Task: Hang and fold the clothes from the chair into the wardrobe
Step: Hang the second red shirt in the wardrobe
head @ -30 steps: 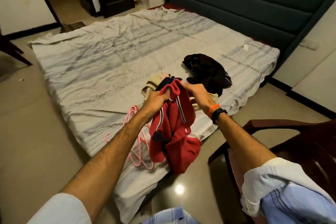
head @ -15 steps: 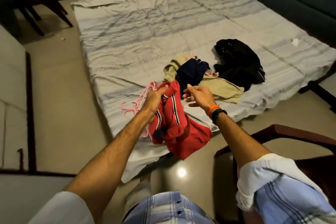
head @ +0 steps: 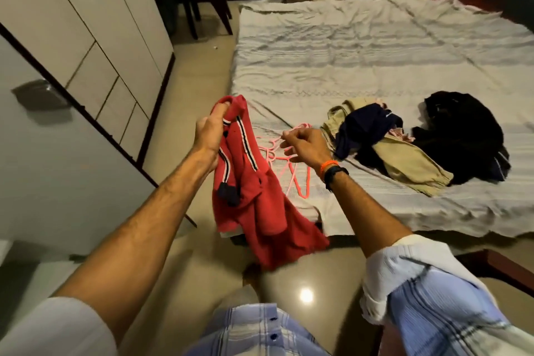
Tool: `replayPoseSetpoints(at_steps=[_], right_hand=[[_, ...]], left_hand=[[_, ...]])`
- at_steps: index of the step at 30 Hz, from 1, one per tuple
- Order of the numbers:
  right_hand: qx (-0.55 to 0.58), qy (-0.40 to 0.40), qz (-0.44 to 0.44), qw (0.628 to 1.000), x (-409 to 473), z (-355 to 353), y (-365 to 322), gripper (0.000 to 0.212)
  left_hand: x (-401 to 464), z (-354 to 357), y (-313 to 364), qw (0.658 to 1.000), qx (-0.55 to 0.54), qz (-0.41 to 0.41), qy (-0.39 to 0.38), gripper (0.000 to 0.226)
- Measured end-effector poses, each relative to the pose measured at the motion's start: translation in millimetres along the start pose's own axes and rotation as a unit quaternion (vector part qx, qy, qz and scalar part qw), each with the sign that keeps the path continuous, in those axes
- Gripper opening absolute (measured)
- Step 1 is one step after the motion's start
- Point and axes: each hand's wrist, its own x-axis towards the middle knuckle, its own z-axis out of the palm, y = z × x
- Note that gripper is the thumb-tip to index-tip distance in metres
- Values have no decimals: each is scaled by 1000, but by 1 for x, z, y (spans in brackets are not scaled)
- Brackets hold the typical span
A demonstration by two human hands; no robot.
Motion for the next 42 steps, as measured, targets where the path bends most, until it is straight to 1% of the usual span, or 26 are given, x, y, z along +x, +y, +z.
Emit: replayPoseSetpoints(at_steps=[4,8,11,15,18,22,25,26,28,31,34,36,38,39,42], right_hand=[[-41,-7,-6,999,3,10,5,16],[-38,13,41,998,17,9,24,10],[-55,16,74,996,41,12,41,8],[-71,29,122,990,83,27,69,6],[-97,23,159,982,123,48,92,8],[-145,12,201,969,177,79,126,14],[-187,13,218,958,212,99,147,15],[-202,14,220,954,223,104,152,14],[-235,16,229,945,248,115,168,3],[-275,28,249,928,276,127,189,21],[-300,45,264,916,298,139,205,25],[-318,48,268,908,309,147,214,30],[-342,47,272,898,316,152,220,41],[-350,45,274,895,318,154,221,44],[-347,51,267,897,324,154,221,36]], left_hand=[[9,-6,-11,999,27,-23,40,27],[31,-3,-41,995,67,-52,46,30],[65,-2,-64,992,81,-79,54,29],[123,-4,-97,985,88,-129,73,31],[170,-2,-120,981,68,-161,84,28],[224,-3,-143,968,105,-211,90,30],[253,-7,-163,965,132,-219,63,26],[260,-9,-170,964,148,-213,57,22],[274,-14,-189,960,168,-215,60,14],[290,-24,-212,952,154,-254,76,20],[302,-29,-225,945,141,-282,88,28],[311,-29,-229,944,136,-287,89,27],[316,-28,-233,941,139,-294,89,24],[317,-28,-234,940,144,-298,86,24],[322,-28,-237,935,149,-314,70,28]])
